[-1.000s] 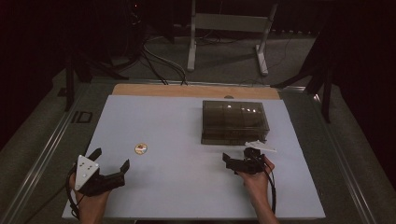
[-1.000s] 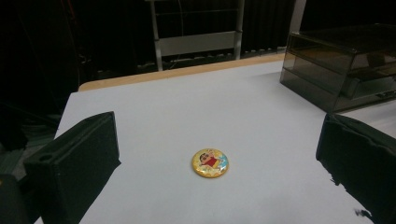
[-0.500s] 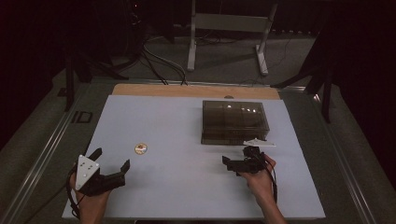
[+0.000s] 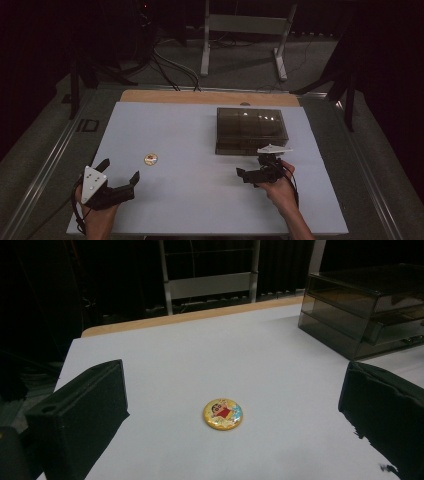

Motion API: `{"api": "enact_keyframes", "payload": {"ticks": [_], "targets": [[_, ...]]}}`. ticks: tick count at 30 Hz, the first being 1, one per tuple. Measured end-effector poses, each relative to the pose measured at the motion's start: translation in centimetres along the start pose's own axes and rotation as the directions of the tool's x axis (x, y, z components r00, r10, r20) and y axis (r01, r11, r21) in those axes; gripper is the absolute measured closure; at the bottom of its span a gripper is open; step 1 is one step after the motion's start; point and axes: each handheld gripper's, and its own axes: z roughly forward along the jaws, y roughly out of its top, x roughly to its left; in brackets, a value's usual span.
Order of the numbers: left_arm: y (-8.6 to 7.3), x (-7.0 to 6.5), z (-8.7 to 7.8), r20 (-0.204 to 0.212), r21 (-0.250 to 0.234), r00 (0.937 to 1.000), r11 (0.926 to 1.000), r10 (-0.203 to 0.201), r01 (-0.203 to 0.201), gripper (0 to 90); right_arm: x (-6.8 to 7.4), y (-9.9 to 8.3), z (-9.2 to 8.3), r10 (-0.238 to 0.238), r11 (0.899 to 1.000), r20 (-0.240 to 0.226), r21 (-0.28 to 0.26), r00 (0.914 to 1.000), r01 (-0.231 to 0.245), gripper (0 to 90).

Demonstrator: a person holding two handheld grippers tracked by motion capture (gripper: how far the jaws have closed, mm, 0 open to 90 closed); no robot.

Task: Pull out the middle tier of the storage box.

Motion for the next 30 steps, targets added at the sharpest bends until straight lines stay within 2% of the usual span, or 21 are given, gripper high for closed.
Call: {"api": "enact_keyframes", "payload": {"ticks": [16, 22, 30], "targets": [[0.0, 0.0, -0.1, -0.001, -0.001, 1.0000, 1.0000, -0.002, 0.002, 0.7, -0.5, 2.1, -1.0, -0.054, 0.997, -0.012, -0.059, 0.9985, 0.053, 0.0], [0.0, 0.1, -0.1, -0.001, -0.001, 1.0000, 1.0000, -0.002, 0.002, 0.7, -1.1, 2.7, -0.5, -0.077, 0.993, -0.007, -0.088, 0.9970, 0.076, 0.0], [0.0, 0.1, -0.1, 0.000, -0.002, 1.0000, 1.0000, -0.004, 0.004, 0.7, -1.7, 2.7, 0.3, -0.098, 0.990, 0.011, -0.102, 0.9951, 0.098, 0.0]]}}
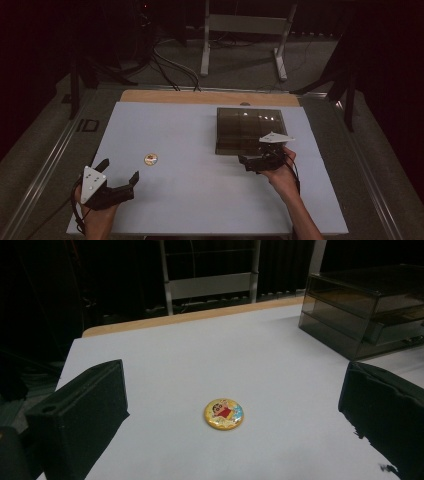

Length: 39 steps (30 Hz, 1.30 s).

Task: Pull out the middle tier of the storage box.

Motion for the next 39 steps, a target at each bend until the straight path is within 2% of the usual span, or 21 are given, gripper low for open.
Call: {"api": "enact_keyframes", "payload": {"ticks": [13, 15, 26, 33, 36, 39], "targets": [[0.0, 0.0, 0.0, 0.000, -0.001, 1.0000, 1.0000, 0.000, 0.000, 0.7, -0.6, -0.2, 1.4, 0.005, 1.000, -0.007, 0.021, 1.0000, -0.005, 0.0], [0.0, 0.0, 0.0, 0.000, -0.001, 1.0000, 1.0000, -0.001, 0.001, 0.7, -0.5, -0.3, 1.6, -0.006, 1.000, -0.005, 0.030, 1.0000, 0.006, 0.0], [0.0, 0.0, 0.0, 0.002, 0.001, 1.0000, 1.0000, 0.000, 0.000, 0.7, -0.6, -0.2, 1.4, -0.006, 0.998, -0.023, 0.058, 0.9997, 0.007, 0.1], [0.0, -0.1, 0.1, 0.002, 0.001, 1.0000, 1.0000, 0.001, -0.001, 0.7, -0.7, -0.3, 0.8, -0.013, 0.995, -0.067, 0.093, 0.9977, 0.019, 0.3], [0.0, -0.1, 0.1, 0.002, 0.002, 1.0000, 1.0000, 0.003, -0.003, 0.7, -0.8, -0.1, 0.8, -0.019, 0.995, -0.069, 0.098, 0.9975, 0.026, 0.3], [0.0, -0.1, 0.1, 0.002, 0.002, 1.0000, 1.0000, 0.004, -0.004, 0.7, -0.9, 0.1, 1.2, -0.036, 0.993, -0.041, 0.107, 0.9985, 0.040, 3.5]]}}
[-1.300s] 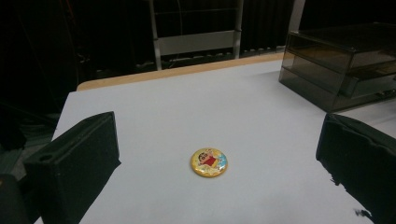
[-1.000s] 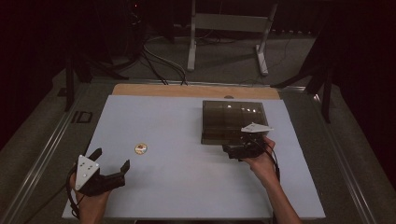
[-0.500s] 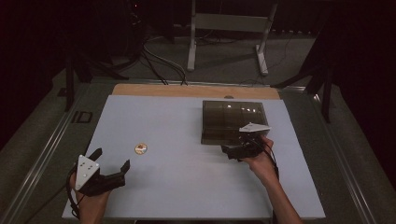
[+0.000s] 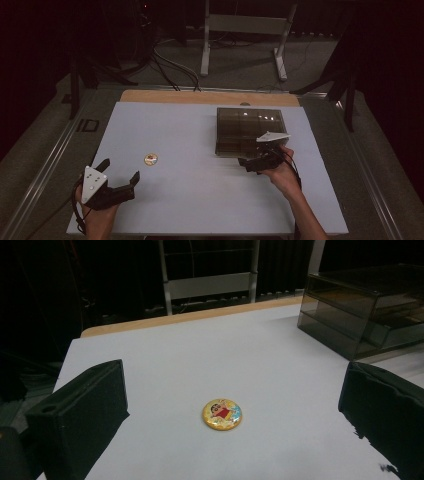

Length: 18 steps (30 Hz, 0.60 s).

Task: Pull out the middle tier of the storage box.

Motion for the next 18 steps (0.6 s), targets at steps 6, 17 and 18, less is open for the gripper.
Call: {"api": "enact_keyframes", "payload": {"ticks": [6, 17, 18], "targets": [[0.0, 0.2, -0.1, -0.002, -0.002, 1.0000, 1.0000, -0.007, 0.007, 0.7, 0.0, 0.1, 0.7, -0.050, 0.998, 0.031, 0.039, 0.9983, 0.049, 9.2], [0.0, 0.2, -0.1, -0.003, -0.004, 1.0000, 1.0000, -0.006, 0.006, 0.7, -0.4, -0.1, 1.7, -0.083, 0.994, 0.069, 0.075, 0.9942, 0.077, 21.4], [0.0, 0.2, -0.1, -0.003, -0.003, 1.0000, 1.0000, -0.006, 0.006, 0.7, -0.4, -0.1, 1.6, -0.092, 0.993, 0.073, 0.075, 0.9931, 0.087, 23.3]]}}
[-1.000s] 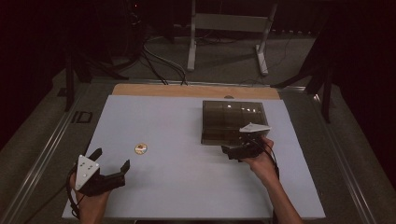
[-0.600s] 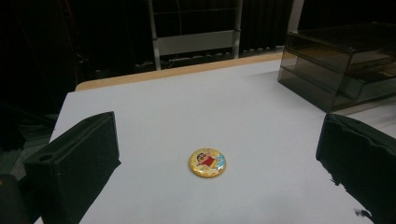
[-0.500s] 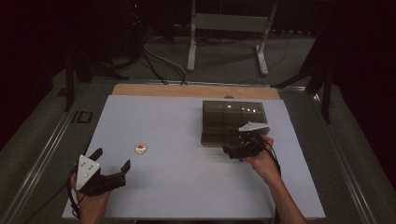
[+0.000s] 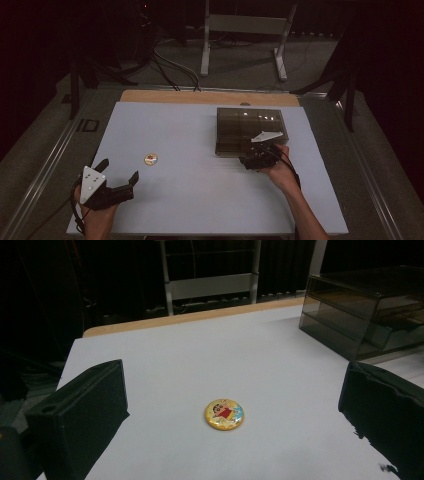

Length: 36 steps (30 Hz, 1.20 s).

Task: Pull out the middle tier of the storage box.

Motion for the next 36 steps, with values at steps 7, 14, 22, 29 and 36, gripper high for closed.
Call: {"api": "enact_keyframes", "payload": {"ticks": [7, 14, 22, 29, 36], "targets": [[0.01, -0.06, 0.01, 0.000, 0.001, 1.0000, 1.0000, 0.001, -0.001, 0.7, -0.05, -0.17, -0.07, -0.037, 0.999, 0.017, -0.002, 0.9992, 0.037, 27.6], [0.01, -0.06, 0.02, 0.000, 0.001, 1.0000, 1.0000, 0.000, 0.000, 0.7, -0.16, -0.19, 0.04, -0.065, 0.998, 0.042, 0.004, 0.9970, 0.065, 36.1], [0.01, -0.11, 0.05, 0.000, 0.004, 1.0000, 1.0000, 0.003, -0.003, 0.7, -0.56, -0.46, -0.33, -0.111, 0.994, 0.015, 0.009, 0.9937, 0.111, 43.7], [0.01, -0.08, 0.01, -0.001, 0.001, 1.0000, 1.0000, 0.001, -0.001, 0.7, -0.47, -0.50, -0.40, -0.117, 0.993, 0.013, 0.008, 0.9930, 0.117, 44.6], [0.00, -0.10, 0.05, 0.001, 0.003, 1.0000, 1.0000, 0.002, -0.002, 0.7, -0.46, -0.65, -0.56, -0.110, 0.994, 0.002, 0.003, 0.9939, 0.110, 45.1]]}}
